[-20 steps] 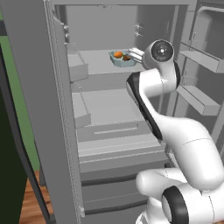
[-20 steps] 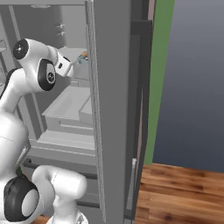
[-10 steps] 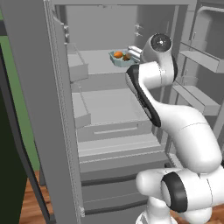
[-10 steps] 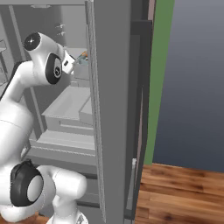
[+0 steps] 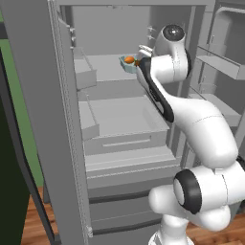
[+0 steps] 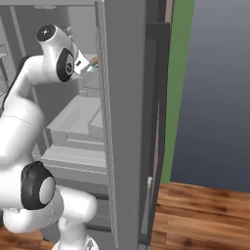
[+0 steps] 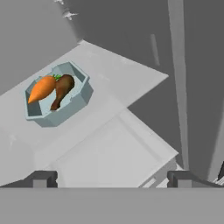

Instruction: Place the tupperware containing the chicken drumstick and carrot meal in the microwave. Close the microwave door and press the start button to reheat the meal.

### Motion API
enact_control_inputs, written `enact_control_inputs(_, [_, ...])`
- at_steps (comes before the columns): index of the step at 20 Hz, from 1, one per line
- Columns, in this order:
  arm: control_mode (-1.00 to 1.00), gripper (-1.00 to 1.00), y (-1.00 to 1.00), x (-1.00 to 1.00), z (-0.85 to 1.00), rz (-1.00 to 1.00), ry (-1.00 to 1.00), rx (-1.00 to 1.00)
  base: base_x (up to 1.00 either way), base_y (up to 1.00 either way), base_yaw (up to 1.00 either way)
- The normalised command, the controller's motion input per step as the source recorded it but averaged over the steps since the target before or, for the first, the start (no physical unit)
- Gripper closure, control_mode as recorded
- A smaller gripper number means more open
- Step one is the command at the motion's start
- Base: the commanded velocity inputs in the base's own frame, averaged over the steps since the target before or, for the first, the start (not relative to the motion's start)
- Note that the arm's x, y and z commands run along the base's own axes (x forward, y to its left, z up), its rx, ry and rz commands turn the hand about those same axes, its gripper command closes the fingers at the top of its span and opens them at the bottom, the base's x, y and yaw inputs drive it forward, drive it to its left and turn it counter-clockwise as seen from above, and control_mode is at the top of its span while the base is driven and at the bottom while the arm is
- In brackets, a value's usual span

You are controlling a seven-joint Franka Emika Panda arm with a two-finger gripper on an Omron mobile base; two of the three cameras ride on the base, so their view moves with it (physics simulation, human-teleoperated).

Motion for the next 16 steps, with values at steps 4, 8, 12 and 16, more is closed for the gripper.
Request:
enact_control_inputs(4, [-1.0,-1.0,0.04,0.26,-0.21,0.0,0.0,0.0,0.0,0.0,0.0])
enact_control_inputs(8, [-1.0,-1.0,0.08,0.31,-0.19,0.0,0.01,0.0,0.0,0.0,0.0])
enact_control_inputs(12, [-1.0,-1.0,0.15,0.38,-0.19,0.0,0.02,0.0,0.0,0.0,0.0])
enact_control_inputs(16, [-1.0,-1.0,0.11,0.39,-0.07,0.0,0.01,0.0,0.0,0.0,0.0])
